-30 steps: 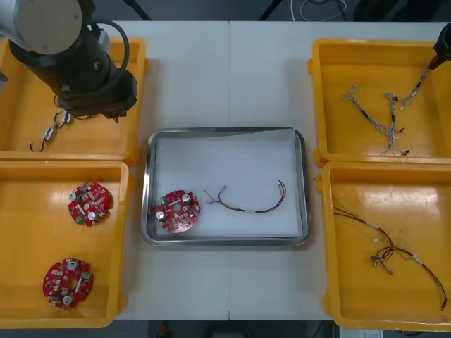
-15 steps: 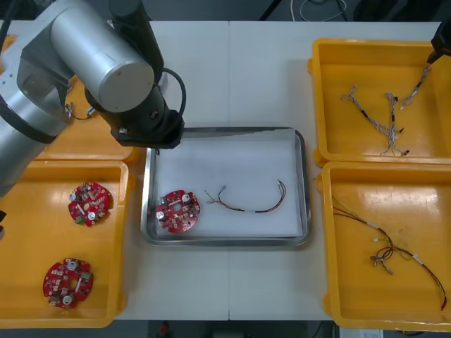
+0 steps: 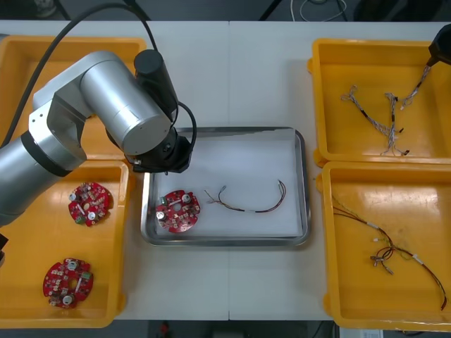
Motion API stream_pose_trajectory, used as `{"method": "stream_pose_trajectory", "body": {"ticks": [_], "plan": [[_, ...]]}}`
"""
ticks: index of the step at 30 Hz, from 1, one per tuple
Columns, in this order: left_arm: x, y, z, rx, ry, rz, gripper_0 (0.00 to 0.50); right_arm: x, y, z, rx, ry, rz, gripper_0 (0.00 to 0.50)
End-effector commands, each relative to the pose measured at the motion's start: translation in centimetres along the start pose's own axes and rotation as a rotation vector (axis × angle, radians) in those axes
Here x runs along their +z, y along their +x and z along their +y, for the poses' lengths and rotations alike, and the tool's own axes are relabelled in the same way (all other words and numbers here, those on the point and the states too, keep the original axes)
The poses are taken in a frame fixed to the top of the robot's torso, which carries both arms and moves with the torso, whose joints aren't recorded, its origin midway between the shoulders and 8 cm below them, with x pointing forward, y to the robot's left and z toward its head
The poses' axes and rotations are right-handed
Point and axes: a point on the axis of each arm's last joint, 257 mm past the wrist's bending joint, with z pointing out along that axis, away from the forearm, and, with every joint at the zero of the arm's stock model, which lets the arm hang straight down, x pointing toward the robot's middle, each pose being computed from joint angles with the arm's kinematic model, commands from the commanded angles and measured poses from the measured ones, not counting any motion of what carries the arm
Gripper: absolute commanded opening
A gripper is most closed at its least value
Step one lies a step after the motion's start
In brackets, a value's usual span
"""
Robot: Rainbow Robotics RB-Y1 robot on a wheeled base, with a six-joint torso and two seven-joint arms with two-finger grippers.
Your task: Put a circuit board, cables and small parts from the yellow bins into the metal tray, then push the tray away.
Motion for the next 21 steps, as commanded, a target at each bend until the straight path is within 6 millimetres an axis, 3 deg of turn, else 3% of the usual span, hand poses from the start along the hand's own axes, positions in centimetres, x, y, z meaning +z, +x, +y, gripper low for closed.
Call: {"method": "stream_pose_trajectory", "body": {"ticks": [1, 5, 13, 15, 16, 17, 21], "plan": [[1.4, 0.2, -2.5, -0.001, 0.029, -0.024, 0.000, -2.6, -3.8, 0.8, 0.163, -0.070, -0.081, 0.500], [2.5, 0.0, -2.5, -0.017, 0.032, -0.028, 0.000, -1.4, -3.1, 0.9, 0.235, -0.075, -0.075, 0.500], [2.5, -0.2, -2.4, -0.017, 0.025, -0.037, 0.013, 1.0, -1.9, 0.3, 0.352, -0.091, -0.079, 0.500], [2.5, -0.2, -2.3, -0.017, 0.020, -0.035, 0.207, 1.7, -1.5, 0.1, 0.353, -0.087, -0.081, 0.500], [2.5, -0.3, -2.2, -0.018, 0.017, -0.038, 0.419, 2.0, -1.5, -0.1, 0.353, -0.085, -0.088, 0.500], [2.5, -0.2, -2.1, -0.018, 0.016, -0.036, 0.495, 2.2, -1.3, -0.4, 0.355, -0.082, -0.087, 0.500], [2.5, -0.4, -2.0, -0.021, 0.011, -0.045, 0.500, 3.4, -0.5, -1.1, 0.364, -0.072, -0.088, 0.500]]}}
